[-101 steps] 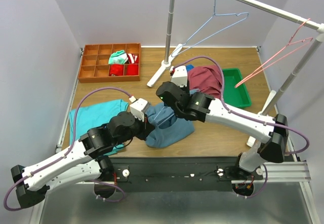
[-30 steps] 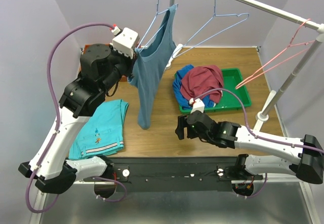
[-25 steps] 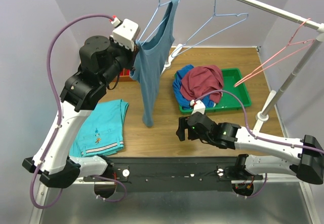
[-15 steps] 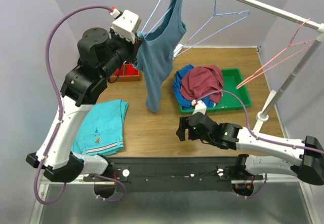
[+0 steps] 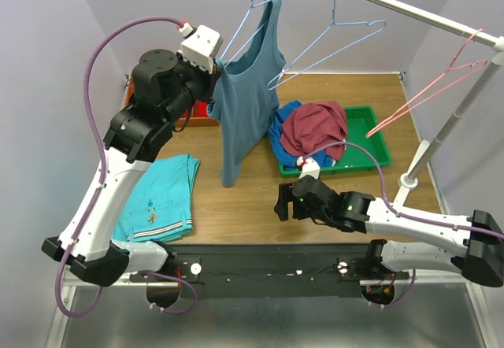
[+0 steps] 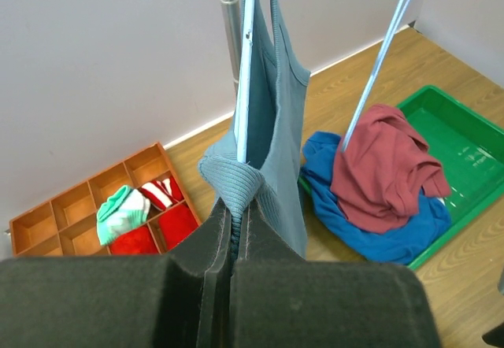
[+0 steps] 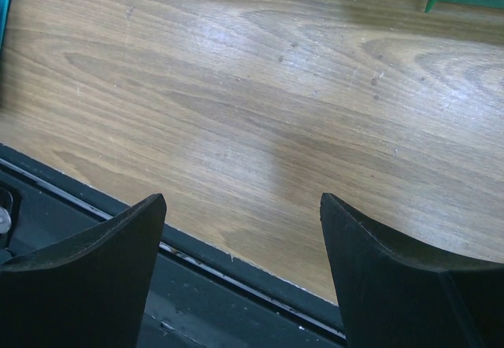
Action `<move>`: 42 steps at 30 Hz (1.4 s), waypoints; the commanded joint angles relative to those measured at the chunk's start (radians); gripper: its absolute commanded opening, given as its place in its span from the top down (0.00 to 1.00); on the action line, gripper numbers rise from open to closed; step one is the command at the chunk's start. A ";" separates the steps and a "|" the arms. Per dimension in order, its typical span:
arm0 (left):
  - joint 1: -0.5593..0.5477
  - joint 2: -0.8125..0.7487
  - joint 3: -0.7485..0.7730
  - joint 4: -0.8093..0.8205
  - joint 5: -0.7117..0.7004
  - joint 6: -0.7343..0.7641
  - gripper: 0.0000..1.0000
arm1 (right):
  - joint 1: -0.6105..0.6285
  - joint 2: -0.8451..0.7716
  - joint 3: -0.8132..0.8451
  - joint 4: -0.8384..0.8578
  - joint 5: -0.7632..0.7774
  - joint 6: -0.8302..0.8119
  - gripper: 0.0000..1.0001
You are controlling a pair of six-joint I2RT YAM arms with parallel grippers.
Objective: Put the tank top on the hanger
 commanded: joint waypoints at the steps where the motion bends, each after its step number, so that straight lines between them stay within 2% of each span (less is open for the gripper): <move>1: 0.020 0.034 0.032 0.113 0.011 0.018 1.00 | 0.004 0.000 -0.021 0.007 -0.029 0.009 0.13; 21: 0.037 0.279 0.274 0.085 0.102 0.108 1.00 | 0.004 0.003 -0.018 -0.022 -0.024 0.031 0.13; 28: 0.074 0.390 0.365 0.067 0.136 0.118 1.00 | 0.006 -0.006 -0.016 -0.025 -0.031 0.043 0.13; 36: 0.089 0.448 0.389 0.065 0.217 0.085 1.00 | 0.004 0.011 -0.013 -0.017 -0.034 0.045 0.13; 42: 0.092 0.424 0.308 0.102 0.206 0.055 1.00 | 0.003 0.015 -0.020 -0.004 -0.038 0.045 0.13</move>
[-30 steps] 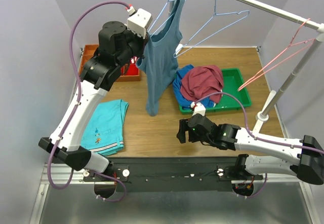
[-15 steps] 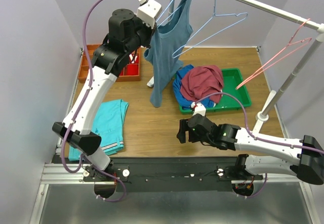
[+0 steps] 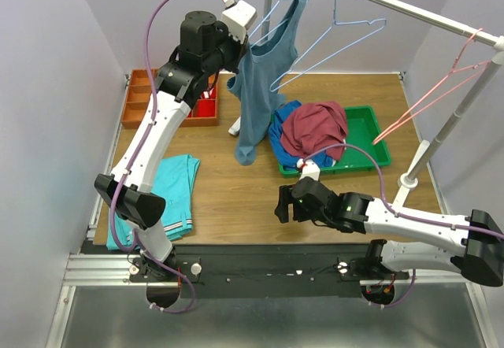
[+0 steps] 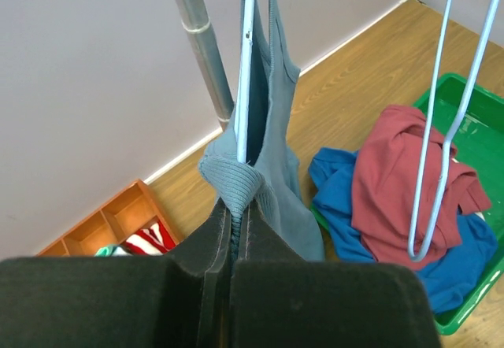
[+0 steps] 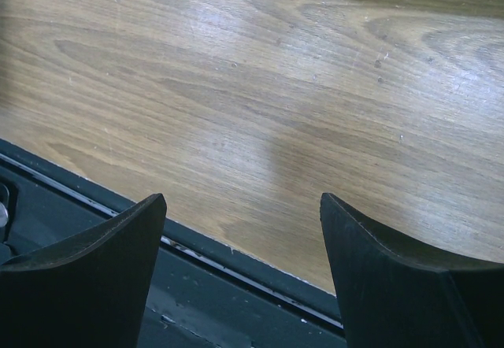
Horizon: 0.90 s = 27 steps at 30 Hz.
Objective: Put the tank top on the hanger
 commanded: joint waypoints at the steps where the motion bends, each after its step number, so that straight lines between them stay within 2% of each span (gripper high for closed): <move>1: 0.007 -0.045 -0.051 0.078 0.022 -0.034 1.00 | 0.004 0.009 -0.004 0.004 -0.016 0.016 0.13; 4: 0.010 -0.058 -0.068 0.091 0.009 -0.047 1.00 | 0.004 0.003 -0.005 0.002 -0.017 0.017 0.14; 6: 0.015 -0.062 -0.070 0.097 -0.010 -0.050 0.95 | 0.004 -0.001 -0.007 0.001 -0.014 0.016 0.14; 7: 0.016 -0.067 -0.068 0.097 -0.014 -0.056 0.88 | 0.004 -0.006 -0.007 0.002 -0.014 0.017 0.14; 8: 0.024 -0.068 -0.068 0.095 -0.019 -0.059 0.76 | 0.004 -0.007 -0.007 0.001 -0.014 0.016 0.14; 10: 0.028 -0.076 -0.068 0.095 -0.013 -0.065 0.73 | 0.003 -0.014 -0.005 -0.001 -0.014 0.014 0.14; 13: 0.032 -0.090 -0.070 0.095 -0.019 -0.076 0.43 | 0.004 -0.015 -0.002 -0.002 -0.011 0.011 0.13; 14: 0.032 -0.096 -0.070 0.097 -0.020 -0.085 0.31 | 0.004 -0.015 0.000 -0.002 -0.010 0.010 0.13; 19: 0.032 -0.154 -0.071 0.072 -0.054 -0.134 0.04 | 0.004 -0.015 0.016 -0.005 -0.004 0.005 0.13; 20: 0.032 -0.171 -0.082 0.072 -0.071 -0.140 0.01 | 0.004 -0.015 0.021 -0.004 0.003 0.005 0.13; 24: 0.032 -0.266 -0.186 0.097 -0.140 -0.263 0.01 | 0.004 -0.020 0.030 -0.007 0.021 0.002 0.13; 25: 0.032 -0.307 -0.252 0.106 -0.164 -0.311 0.01 | 0.004 -0.021 0.032 -0.008 0.027 0.002 0.13; 27: 0.029 -0.344 -0.311 0.100 -0.157 -0.346 0.01 | 0.004 -0.024 0.045 -0.015 0.056 0.014 0.12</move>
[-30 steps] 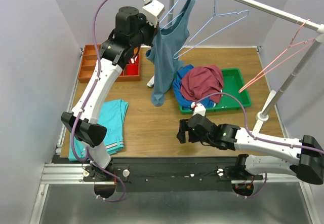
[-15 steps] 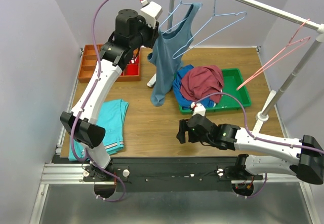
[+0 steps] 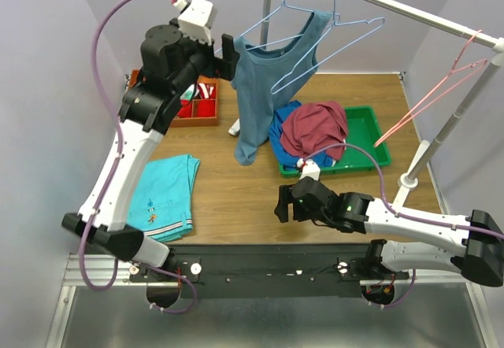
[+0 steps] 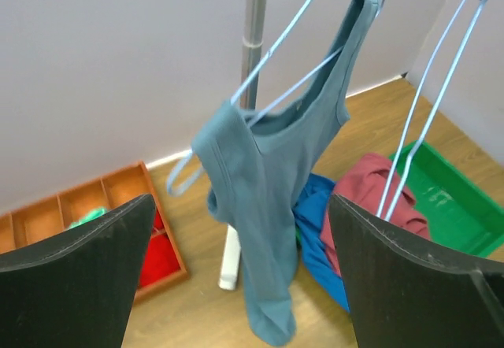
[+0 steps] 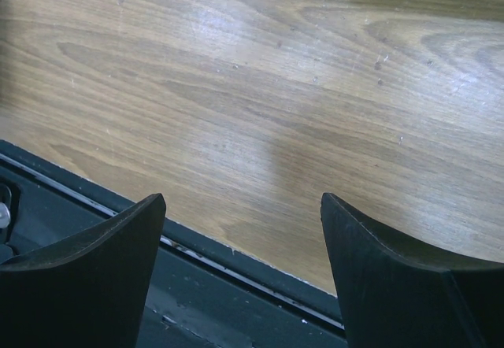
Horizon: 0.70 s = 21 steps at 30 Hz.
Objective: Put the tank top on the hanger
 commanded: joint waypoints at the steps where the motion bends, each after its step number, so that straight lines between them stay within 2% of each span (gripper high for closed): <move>1: 0.000 -0.119 -0.140 0.005 -0.074 -0.161 0.01 | 0.004 -0.024 0.047 -0.022 0.065 0.018 0.11; 5: -0.031 -0.296 -0.374 0.040 -0.097 -0.261 0.01 | 0.004 -0.044 0.062 -0.022 0.122 0.027 0.06; 9: -0.155 -0.436 -0.557 0.038 -0.242 -0.299 0.01 | 0.004 -0.050 0.087 -0.033 0.153 0.038 0.01; 11: -0.256 -0.510 -0.673 0.043 -0.333 -0.324 0.01 | 0.004 -0.055 0.097 -0.042 0.172 0.041 0.00; 16: -0.439 -0.597 -0.898 0.066 -0.462 -0.466 0.01 | 0.004 -0.104 0.087 -0.039 0.196 0.078 0.00; 17: -0.504 -0.607 -0.966 0.073 -0.520 -0.488 0.01 | 0.004 -0.114 0.081 -0.036 0.203 0.082 0.00; 21: -0.624 -0.585 -1.081 0.103 -0.638 -0.568 0.01 | 0.004 -0.163 0.044 -0.014 0.229 0.116 0.00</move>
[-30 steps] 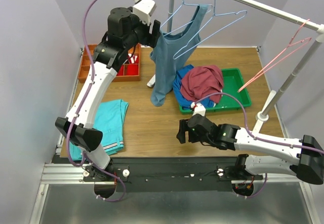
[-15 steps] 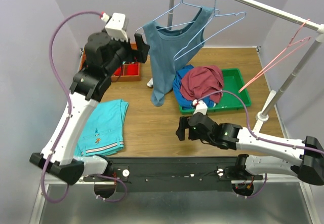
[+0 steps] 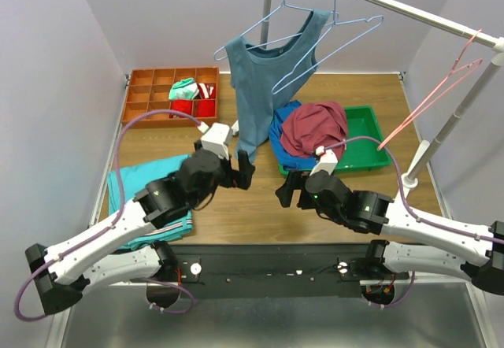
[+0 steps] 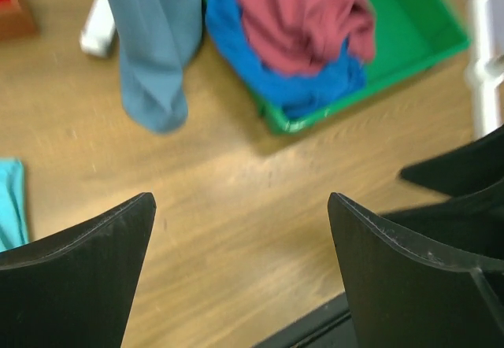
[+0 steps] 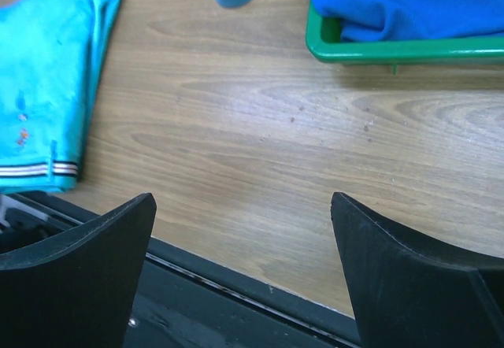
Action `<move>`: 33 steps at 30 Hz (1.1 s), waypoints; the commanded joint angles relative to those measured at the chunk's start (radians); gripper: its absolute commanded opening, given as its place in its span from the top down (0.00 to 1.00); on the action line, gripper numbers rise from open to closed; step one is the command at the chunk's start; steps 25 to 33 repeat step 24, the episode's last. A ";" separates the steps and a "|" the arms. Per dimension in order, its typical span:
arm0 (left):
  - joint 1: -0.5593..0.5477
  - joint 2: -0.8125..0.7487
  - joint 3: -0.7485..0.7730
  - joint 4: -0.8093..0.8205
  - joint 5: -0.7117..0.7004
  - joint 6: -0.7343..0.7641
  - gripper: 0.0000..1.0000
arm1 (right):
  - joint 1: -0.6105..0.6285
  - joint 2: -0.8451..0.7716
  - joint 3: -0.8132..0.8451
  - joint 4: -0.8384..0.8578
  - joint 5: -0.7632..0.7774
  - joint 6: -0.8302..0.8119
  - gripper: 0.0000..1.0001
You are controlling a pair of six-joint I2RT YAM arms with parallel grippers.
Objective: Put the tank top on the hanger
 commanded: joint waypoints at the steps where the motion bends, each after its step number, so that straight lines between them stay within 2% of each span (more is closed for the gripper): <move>1: -0.127 0.024 -0.119 0.044 -0.228 -0.146 0.01 | 0.004 -0.062 -0.036 0.002 0.079 0.059 0.00; 5: -0.137 0.011 -0.171 0.052 -0.234 -0.230 0.01 | 0.006 -0.095 -0.042 -0.022 0.108 0.067 0.00; 9: -0.138 -0.018 -0.203 0.066 -0.213 -0.223 0.01 | 0.004 -0.137 -0.057 -0.045 0.142 0.067 0.00; 15: -0.138 0.047 -0.105 -0.153 -0.279 -0.283 0.01 | 0.004 -0.170 -0.069 -0.036 0.184 0.044 0.00; 17: -0.138 0.071 -0.087 -0.176 -0.282 -0.248 0.01 | 0.004 -0.161 -0.066 -0.030 0.188 0.036 0.00; 20: -0.137 0.057 -0.101 -0.144 -0.283 -0.202 0.01 | 0.004 -0.136 -0.060 -0.013 0.193 0.022 0.00; 24: -0.137 0.038 -0.113 -0.106 -0.331 -0.220 0.01 | 0.004 -0.101 -0.037 -0.013 0.197 0.004 0.00; 33: -0.137 0.038 -0.113 -0.106 -0.331 -0.220 0.01 | 0.004 -0.101 -0.037 -0.013 0.197 0.004 0.00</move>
